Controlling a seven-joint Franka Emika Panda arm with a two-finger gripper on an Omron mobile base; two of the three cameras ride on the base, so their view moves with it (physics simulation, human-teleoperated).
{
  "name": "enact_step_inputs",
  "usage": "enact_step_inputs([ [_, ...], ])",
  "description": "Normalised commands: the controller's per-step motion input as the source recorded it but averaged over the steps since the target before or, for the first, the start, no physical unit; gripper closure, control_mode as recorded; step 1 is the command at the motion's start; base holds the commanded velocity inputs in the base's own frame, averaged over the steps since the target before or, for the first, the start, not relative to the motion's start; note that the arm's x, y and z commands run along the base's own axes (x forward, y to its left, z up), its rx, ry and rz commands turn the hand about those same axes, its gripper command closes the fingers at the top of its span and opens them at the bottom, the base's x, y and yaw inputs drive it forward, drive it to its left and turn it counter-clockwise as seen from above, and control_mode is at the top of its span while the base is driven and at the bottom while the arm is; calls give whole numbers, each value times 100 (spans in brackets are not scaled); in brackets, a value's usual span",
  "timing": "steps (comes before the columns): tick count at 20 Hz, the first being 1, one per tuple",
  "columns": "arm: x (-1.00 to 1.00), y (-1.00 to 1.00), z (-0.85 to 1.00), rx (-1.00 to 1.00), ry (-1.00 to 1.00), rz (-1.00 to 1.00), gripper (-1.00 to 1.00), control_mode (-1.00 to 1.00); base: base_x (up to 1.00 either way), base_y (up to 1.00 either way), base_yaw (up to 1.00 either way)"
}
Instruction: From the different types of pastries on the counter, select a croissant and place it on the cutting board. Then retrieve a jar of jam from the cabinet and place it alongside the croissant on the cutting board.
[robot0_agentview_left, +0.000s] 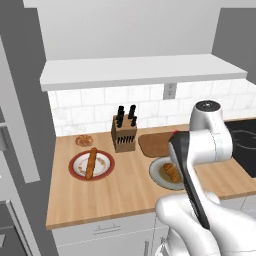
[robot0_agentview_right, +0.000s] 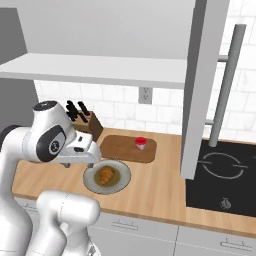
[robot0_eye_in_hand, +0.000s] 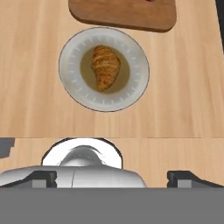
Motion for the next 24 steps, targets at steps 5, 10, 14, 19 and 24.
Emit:
enact_step_inputs([
  [5,8,0,-24,0,17,0,-100,-100,0,0,0],
  [10,41,-1,-13,0,11,0,-100,-100,0,0,0],
  [14,63,-9,-23,0,5,0,-100,-100,0,0,0],
  [19,37,-19,-31,0,1,0,-100,-100,0,0,0],
  [24,-1,-10,-36,0,0,-1,-100,-100,0,0,0],
])
